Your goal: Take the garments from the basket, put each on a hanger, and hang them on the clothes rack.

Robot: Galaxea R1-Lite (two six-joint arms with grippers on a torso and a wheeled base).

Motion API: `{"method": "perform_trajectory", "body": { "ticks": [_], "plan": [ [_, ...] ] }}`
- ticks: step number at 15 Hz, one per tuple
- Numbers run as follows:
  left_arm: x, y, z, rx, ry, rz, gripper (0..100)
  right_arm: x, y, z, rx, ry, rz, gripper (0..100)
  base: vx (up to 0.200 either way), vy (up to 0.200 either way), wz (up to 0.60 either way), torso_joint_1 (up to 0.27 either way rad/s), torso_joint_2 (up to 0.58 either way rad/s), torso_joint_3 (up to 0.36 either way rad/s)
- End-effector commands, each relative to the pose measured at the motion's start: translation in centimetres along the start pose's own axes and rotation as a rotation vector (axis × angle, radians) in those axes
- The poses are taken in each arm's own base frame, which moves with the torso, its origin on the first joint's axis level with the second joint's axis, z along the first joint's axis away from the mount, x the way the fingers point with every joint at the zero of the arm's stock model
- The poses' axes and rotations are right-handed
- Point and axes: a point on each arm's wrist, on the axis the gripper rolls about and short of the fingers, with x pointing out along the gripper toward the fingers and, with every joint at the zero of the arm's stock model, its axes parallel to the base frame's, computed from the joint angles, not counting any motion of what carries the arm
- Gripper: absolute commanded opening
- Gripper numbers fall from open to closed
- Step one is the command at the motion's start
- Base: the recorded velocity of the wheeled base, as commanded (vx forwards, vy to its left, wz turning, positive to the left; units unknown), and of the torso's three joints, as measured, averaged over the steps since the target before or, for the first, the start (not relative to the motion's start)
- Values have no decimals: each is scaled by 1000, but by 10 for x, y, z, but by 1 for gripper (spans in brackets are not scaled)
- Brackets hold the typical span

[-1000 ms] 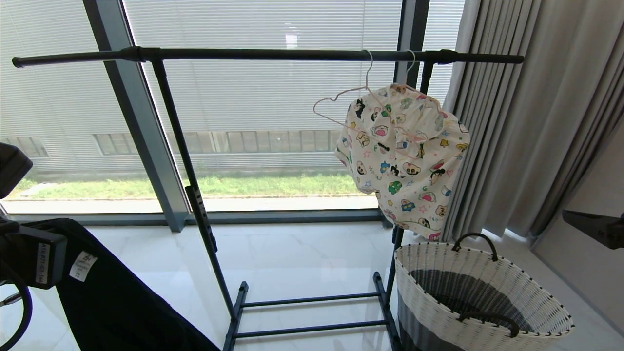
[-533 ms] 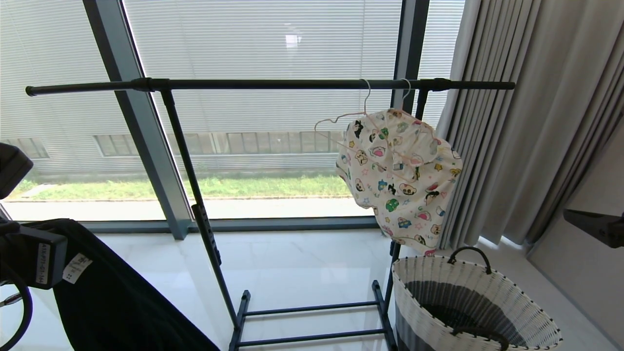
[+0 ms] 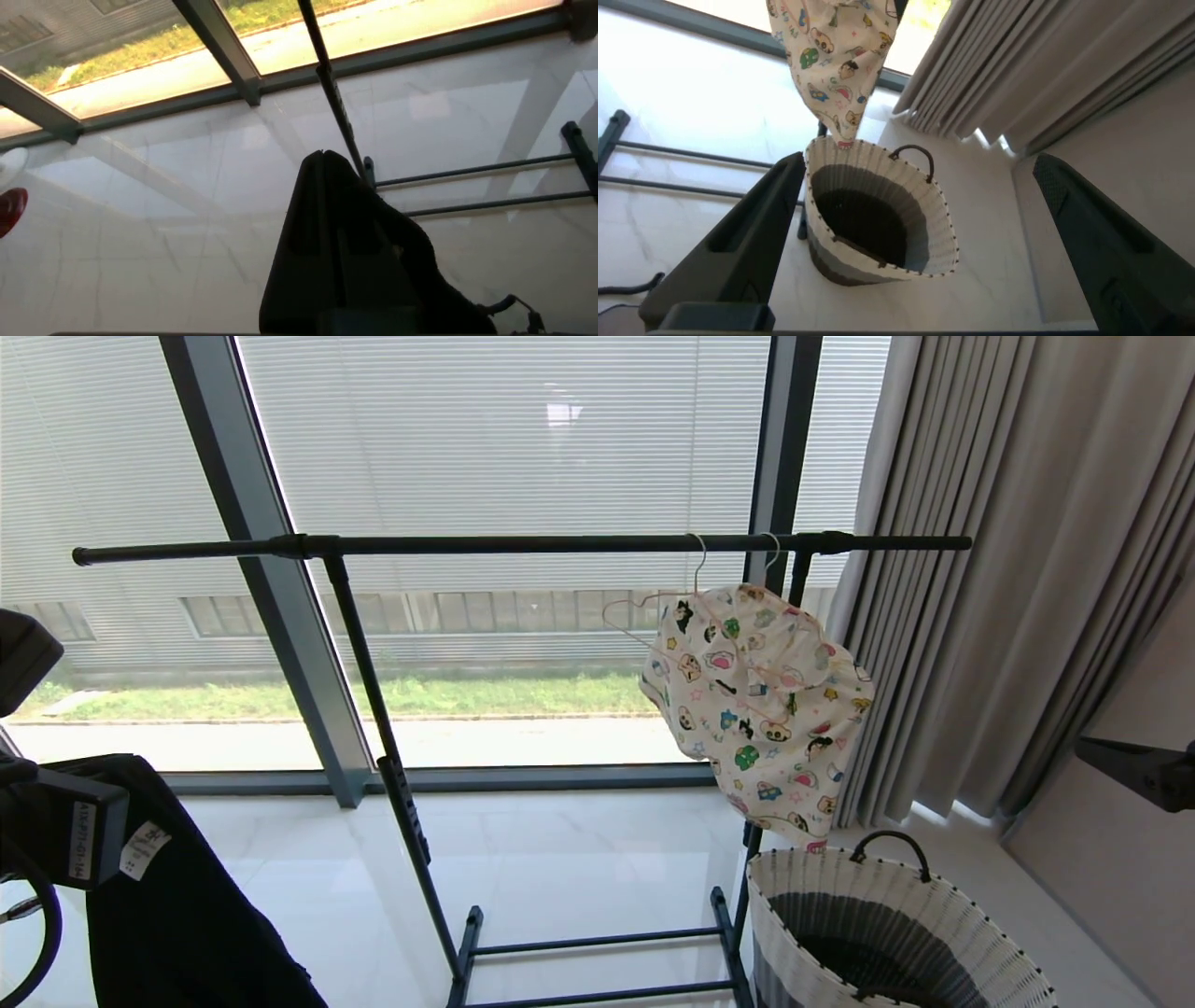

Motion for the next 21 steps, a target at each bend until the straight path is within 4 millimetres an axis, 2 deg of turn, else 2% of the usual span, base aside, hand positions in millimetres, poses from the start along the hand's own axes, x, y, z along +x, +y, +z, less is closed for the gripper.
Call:
{"method": "perform_trajectory", "body": {
  "ticks": [1,5,11,14,21],
  "plan": [
    [1,0,0,1,2,0,0,1,0,0,-6,-1,11,100,0,200,0,22,-71,-32],
    [0,0,0,0,0,1,0,1,0,0,-15,-3,15,100,0,200,0,18,-19,-8],
    [-3,0,-1,2,-11,-1,0,1,-9,4,10,-19,64,100,0,0,0,0,0,0],
    [-4,1,0,10,-15,0,0,3,-16,5,-46,-24,69,100,0,0,0,0,0,0],
    [-4,0,-1,11,-15,-3,0,3,-16,5,-50,-26,74,100,200,0,0,3,0,-2]
  ]
}}
